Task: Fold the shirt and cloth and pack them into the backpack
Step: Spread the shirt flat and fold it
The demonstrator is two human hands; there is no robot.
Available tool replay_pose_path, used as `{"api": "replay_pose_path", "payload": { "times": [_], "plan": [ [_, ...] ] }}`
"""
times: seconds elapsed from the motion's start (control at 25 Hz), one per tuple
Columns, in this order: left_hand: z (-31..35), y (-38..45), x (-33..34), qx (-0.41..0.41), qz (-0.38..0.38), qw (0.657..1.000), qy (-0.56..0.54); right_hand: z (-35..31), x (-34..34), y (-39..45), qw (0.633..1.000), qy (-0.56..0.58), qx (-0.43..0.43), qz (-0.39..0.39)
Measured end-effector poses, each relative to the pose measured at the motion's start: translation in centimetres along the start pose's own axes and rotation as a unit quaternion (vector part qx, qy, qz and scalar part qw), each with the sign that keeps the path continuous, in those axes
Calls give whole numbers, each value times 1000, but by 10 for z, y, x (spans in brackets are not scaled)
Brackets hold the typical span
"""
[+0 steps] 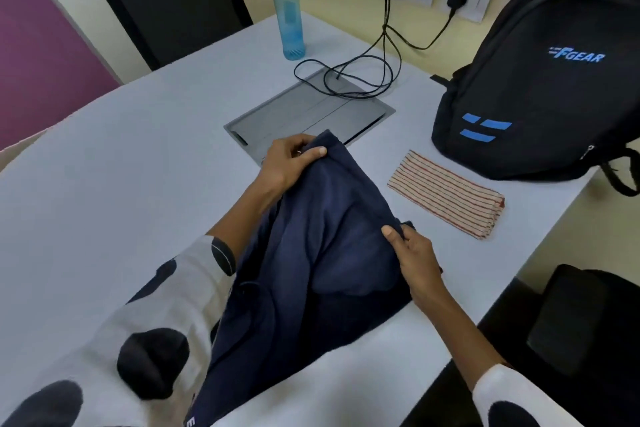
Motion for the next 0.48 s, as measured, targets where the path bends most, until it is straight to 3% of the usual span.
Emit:
{"api": "replay_pose_path", "payload": {
  "times": [0.16, 0.32, 0.48],
  "plan": [
    [-52, 34, 40, -33, -16, 999, 20, 32, -10, 9, 993, -71, 56, 77],
    [-89, 43, 64, -58, -9, 994, 93, 45, -16, 14, 985, -128, 92, 64],
    [-100, 38, 65, -7, 3, 974, 227, 41, -14, 15, 976, -177, 89, 96]
  ]
}}
Point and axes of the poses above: each hand's wrist, its own y-axis towards the middle knuckle, its own x-axis out of the palm, z = x × y, the point moved 4 cm from there along y, towards the middle knuckle, and after that the axes turned 9 degrees about -y, right-handed, at the moved point
